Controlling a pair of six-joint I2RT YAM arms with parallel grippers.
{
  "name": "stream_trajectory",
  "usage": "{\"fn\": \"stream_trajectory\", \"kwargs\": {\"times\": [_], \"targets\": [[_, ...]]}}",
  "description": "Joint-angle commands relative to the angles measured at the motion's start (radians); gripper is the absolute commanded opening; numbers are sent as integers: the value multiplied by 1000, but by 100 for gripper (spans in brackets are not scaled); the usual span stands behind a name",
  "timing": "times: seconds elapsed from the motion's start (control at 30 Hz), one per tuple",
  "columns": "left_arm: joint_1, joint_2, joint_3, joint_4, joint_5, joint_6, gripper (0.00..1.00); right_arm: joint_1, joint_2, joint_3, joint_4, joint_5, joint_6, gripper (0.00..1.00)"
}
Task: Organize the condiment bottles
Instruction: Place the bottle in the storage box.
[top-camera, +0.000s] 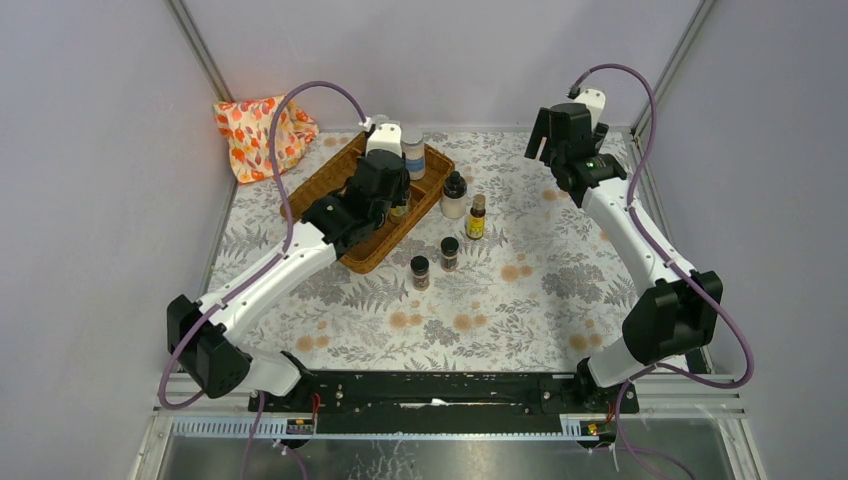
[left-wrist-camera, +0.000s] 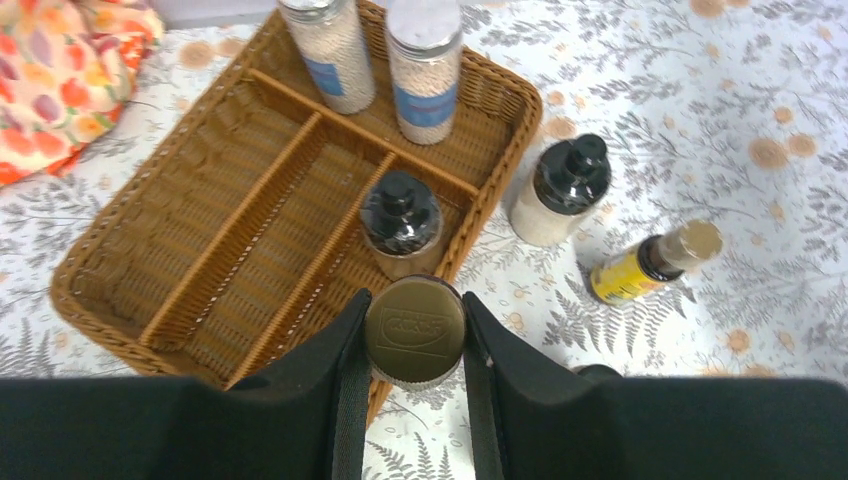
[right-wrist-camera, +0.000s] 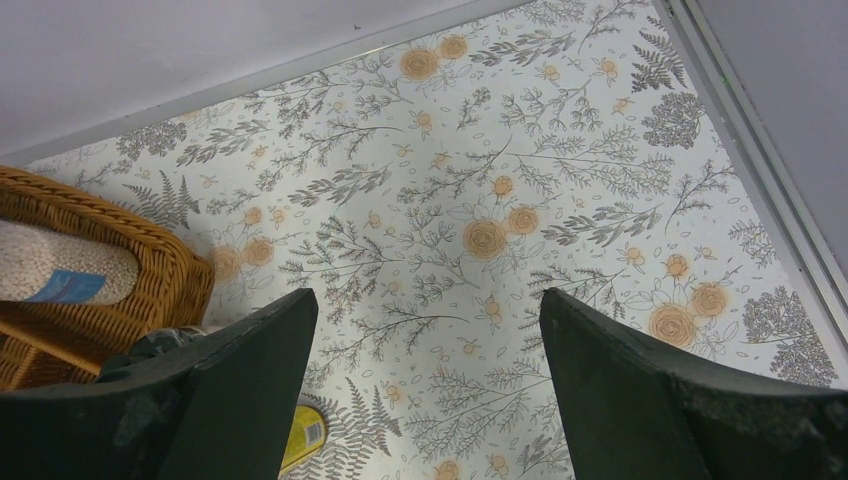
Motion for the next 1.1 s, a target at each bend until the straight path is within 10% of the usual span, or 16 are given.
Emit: {"fn": "stream_trajectory", "kwargs": {"times": [0.0, 1.07], "targets": [[20, -41, 56, 18, -137, 1, 0, -5, -47, 17, 2, 37, -4, 89], [369, 267, 109, 295, 42, -1, 0, -15, 56, 65, 68, 48, -24, 89]]}}
